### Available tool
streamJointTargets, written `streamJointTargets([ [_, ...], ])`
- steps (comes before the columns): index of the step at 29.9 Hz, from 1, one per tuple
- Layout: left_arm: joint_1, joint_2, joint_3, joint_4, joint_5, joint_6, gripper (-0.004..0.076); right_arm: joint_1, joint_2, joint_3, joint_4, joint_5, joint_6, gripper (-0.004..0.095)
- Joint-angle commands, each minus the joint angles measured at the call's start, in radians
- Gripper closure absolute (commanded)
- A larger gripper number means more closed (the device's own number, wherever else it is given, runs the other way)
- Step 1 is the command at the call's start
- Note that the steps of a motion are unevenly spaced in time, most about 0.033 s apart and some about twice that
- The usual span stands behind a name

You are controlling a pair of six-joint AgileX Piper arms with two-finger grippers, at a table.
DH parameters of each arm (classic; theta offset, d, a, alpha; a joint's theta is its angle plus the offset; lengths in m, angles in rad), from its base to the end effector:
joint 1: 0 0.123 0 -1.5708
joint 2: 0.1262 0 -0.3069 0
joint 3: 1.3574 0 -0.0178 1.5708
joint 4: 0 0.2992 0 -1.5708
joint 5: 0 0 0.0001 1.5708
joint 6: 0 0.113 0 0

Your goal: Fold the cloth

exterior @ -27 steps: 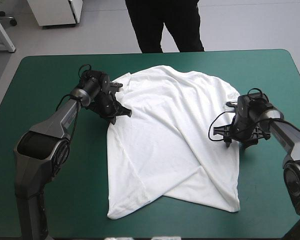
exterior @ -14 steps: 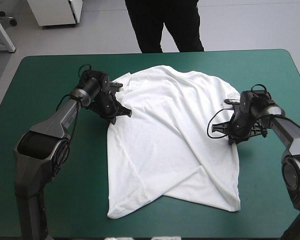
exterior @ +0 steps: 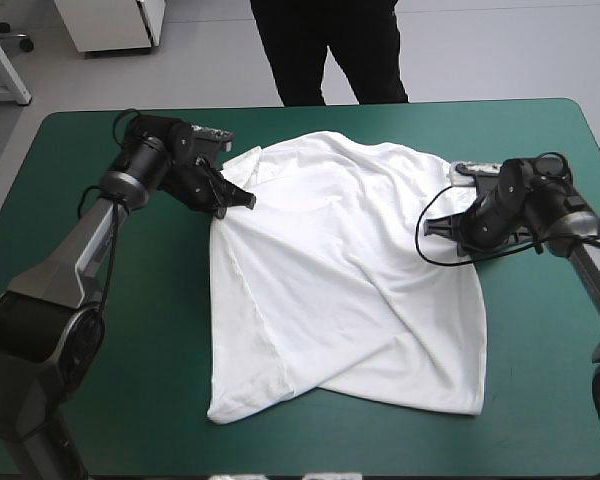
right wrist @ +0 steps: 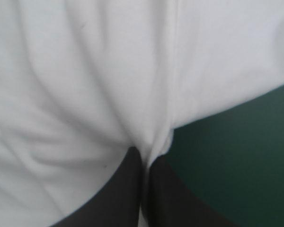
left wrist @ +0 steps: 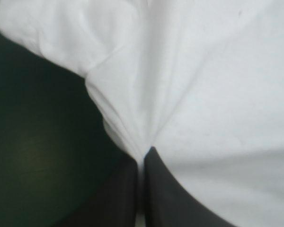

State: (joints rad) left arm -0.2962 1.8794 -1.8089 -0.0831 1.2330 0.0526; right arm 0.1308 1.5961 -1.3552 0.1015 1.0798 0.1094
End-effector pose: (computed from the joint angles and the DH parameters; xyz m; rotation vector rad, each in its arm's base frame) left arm 0.4443 -0.1449 0.3185 0.4663 2.7554 -0.1765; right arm 0.3775 0.0599 0.2920 0.0158 2.8122 0.1938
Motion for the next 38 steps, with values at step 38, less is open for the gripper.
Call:
streamJointTargets([
  [38, -0.001, -0.360, -0.403, 0.164, -0.332, 0.001, 0.0733, -0.001, -0.076, -0.822, -0.128, -0.046, -0.073, 0.0926],
])
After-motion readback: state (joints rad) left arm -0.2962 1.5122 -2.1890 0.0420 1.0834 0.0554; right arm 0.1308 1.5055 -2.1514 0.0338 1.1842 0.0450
